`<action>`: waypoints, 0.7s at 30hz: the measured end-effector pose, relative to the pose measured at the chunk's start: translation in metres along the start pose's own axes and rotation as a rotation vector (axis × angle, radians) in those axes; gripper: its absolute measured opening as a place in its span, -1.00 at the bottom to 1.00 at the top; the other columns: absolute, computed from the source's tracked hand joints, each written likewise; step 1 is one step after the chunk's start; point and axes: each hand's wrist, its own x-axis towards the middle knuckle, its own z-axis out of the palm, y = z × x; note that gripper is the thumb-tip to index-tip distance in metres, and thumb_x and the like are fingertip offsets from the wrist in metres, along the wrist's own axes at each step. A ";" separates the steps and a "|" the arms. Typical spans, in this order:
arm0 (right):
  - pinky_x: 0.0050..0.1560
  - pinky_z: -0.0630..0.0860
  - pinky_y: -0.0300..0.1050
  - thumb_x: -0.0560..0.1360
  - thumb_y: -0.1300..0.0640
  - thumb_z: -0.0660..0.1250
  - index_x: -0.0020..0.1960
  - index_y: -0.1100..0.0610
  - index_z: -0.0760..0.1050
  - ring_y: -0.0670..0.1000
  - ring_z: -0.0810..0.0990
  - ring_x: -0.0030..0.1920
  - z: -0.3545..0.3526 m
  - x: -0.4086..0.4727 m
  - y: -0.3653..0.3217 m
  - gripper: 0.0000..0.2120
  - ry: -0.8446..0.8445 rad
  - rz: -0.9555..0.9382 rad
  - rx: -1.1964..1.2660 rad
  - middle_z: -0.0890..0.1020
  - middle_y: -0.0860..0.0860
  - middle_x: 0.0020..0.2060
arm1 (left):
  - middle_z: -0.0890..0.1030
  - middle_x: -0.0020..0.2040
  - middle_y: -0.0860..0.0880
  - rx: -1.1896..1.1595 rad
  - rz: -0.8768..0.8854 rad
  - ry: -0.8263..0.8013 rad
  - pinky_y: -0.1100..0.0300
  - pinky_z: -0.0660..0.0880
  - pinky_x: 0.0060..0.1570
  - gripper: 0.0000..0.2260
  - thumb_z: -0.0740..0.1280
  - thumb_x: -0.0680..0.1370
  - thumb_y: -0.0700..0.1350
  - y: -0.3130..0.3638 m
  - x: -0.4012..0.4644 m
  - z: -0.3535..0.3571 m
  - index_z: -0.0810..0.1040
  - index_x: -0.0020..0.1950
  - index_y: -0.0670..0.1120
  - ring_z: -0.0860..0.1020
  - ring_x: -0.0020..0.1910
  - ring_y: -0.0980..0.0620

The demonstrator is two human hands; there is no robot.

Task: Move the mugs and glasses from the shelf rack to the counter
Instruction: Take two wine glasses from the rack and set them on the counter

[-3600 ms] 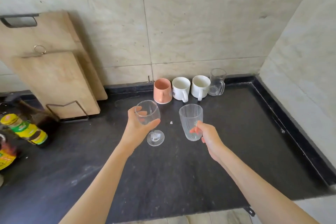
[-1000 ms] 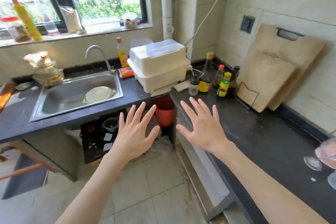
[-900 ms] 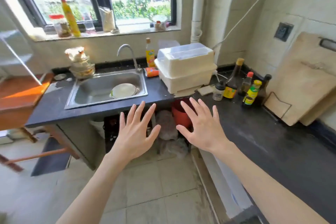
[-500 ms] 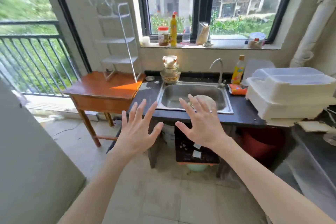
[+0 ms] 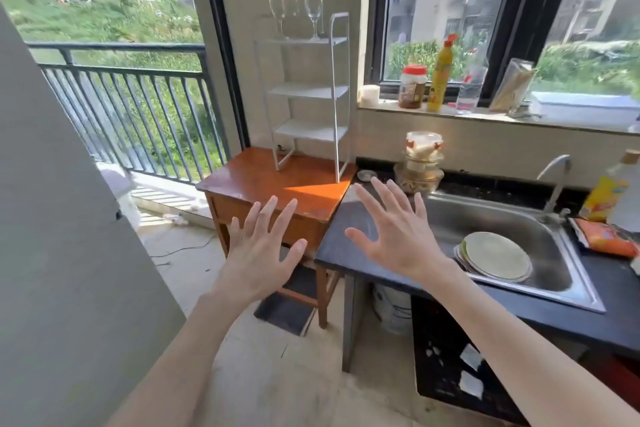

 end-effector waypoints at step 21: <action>0.48 -0.03 0.11 0.50 -0.22 0.14 0.50 -0.04 0.00 0.08 -0.03 0.52 0.034 0.398 0.001 -0.35 0.089 -0.051 0.109 0.08 0.05 0.52 | -0.04 0.55 0.04 -0.173 0.073 0.138 -0.12 -0.13 0.47 -0.46 0.01 0.53 0.23 -0.144 0.376 -0.022 -0.09 0.47 0.22 -0.14 0.51 0.03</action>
